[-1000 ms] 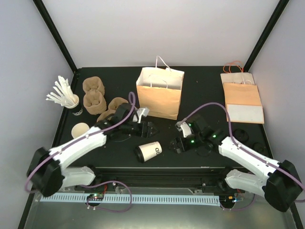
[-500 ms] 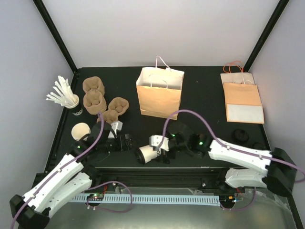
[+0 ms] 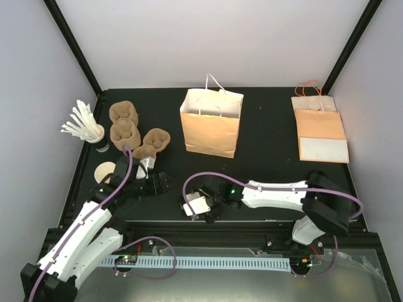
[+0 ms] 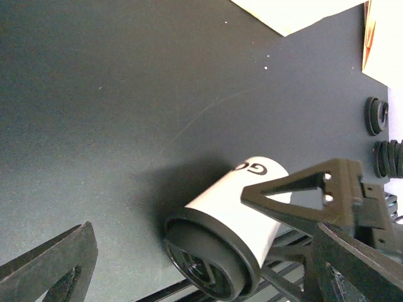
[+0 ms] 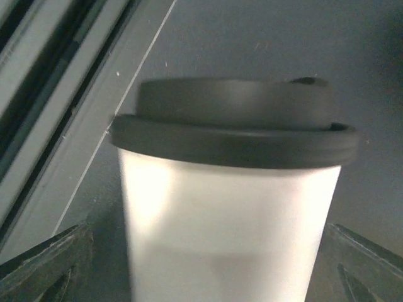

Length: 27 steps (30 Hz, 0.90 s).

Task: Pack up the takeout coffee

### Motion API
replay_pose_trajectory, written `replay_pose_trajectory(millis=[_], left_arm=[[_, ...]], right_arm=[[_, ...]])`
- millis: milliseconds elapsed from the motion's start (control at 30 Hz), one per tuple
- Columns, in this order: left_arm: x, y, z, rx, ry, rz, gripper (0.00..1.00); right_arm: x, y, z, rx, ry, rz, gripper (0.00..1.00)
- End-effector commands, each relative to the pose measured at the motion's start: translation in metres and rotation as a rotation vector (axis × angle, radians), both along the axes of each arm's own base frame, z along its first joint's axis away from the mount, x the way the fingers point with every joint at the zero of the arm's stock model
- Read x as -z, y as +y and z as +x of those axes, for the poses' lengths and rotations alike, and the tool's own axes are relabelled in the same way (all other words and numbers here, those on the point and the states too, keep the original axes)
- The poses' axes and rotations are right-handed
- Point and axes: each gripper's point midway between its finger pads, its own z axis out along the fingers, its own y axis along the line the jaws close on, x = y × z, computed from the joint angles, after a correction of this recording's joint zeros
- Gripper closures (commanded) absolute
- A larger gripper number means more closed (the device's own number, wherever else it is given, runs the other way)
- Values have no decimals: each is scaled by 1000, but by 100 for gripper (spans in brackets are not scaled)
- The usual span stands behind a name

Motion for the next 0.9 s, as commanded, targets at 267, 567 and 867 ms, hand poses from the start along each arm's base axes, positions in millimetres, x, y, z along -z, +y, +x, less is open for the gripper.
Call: replay_pose_trajectory(millis=[267,567,867], left_arm=[[-18,-1,1,39,-35,-28,4],[-47,-7,8,61,-88,-76,5],[-86,-40,9,218,-129,-274,5]], right_arm=[[14,15,37,66,-67,0,9],[-38,24,51,191,-23,330,21],[-96,37,71,442,207,901,21]])
